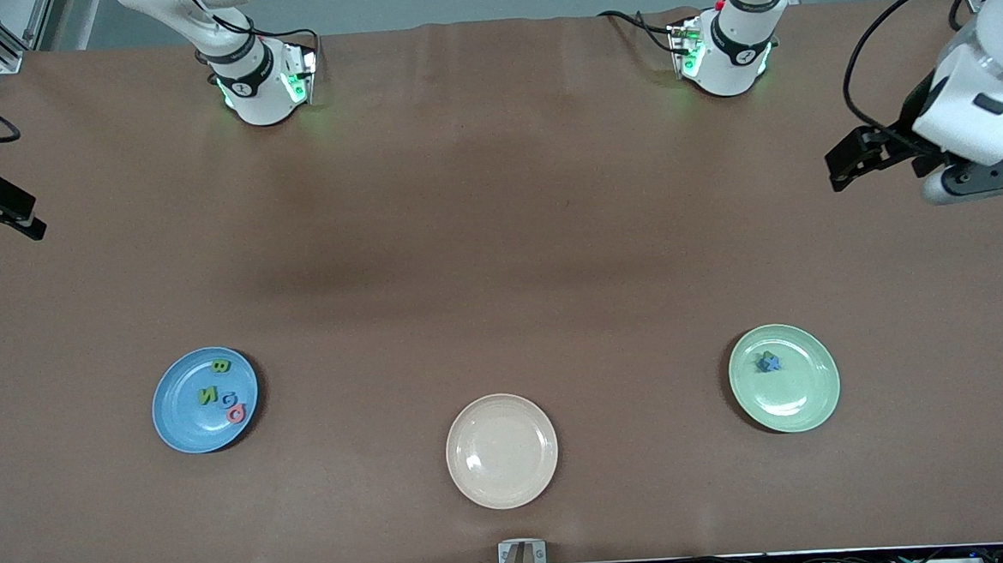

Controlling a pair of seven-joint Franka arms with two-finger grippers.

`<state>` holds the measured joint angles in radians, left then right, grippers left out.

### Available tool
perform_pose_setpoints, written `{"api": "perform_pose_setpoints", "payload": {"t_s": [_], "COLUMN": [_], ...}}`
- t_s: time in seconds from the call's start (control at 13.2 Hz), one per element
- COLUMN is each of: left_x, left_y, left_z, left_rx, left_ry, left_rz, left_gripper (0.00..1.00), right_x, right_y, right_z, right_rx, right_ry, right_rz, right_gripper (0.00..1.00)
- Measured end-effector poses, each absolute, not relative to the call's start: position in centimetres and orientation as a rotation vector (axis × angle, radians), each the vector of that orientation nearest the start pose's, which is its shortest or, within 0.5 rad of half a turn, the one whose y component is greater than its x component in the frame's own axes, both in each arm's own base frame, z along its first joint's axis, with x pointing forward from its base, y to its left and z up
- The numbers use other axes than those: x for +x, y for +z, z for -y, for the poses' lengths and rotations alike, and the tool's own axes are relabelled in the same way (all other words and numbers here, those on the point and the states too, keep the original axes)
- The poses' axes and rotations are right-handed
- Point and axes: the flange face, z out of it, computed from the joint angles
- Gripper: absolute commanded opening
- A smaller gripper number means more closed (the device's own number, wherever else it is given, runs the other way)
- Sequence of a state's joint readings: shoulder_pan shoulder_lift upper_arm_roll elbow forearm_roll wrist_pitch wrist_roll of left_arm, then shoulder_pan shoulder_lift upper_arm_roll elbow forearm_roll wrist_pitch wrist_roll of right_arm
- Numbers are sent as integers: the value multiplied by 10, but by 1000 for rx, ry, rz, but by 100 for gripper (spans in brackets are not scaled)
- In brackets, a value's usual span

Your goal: Sort uppercase to blue plate, lowercase to green plate

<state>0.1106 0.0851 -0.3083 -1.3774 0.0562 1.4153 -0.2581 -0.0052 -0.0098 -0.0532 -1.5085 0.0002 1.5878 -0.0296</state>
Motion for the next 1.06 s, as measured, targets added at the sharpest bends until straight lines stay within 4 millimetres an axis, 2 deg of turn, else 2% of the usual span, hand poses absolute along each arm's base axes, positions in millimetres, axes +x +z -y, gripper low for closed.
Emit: {"api": "perform_pose_setpoints", "payload": {"t_s": [0.23, 0.61, 0.76, 1.06], "left_x": [534, 483, 476, 482], "left_y": [654, 655, 661, 666], "left_z": [74, 69, 70, 67], "left_rx": [-3126, -3126, -3127, -3130], "left_ry": [93, 35, 2, -36], "left_rz": [113, 20, -12, -100], "left_gripper": [100, 100, 100, 100], "right_x": [553, 553, 553, 553], "right_y": [661, 661, 661, 661], "right_z": [31, 30, 30, 30], "right_rx": [-3141, -3141, -3141, -3141], "right_ry": [-140, -141, -141, -142], "right_rz": [-41, -39, -39, -39], "right_gripper": [100, 100, 100, 100]}}
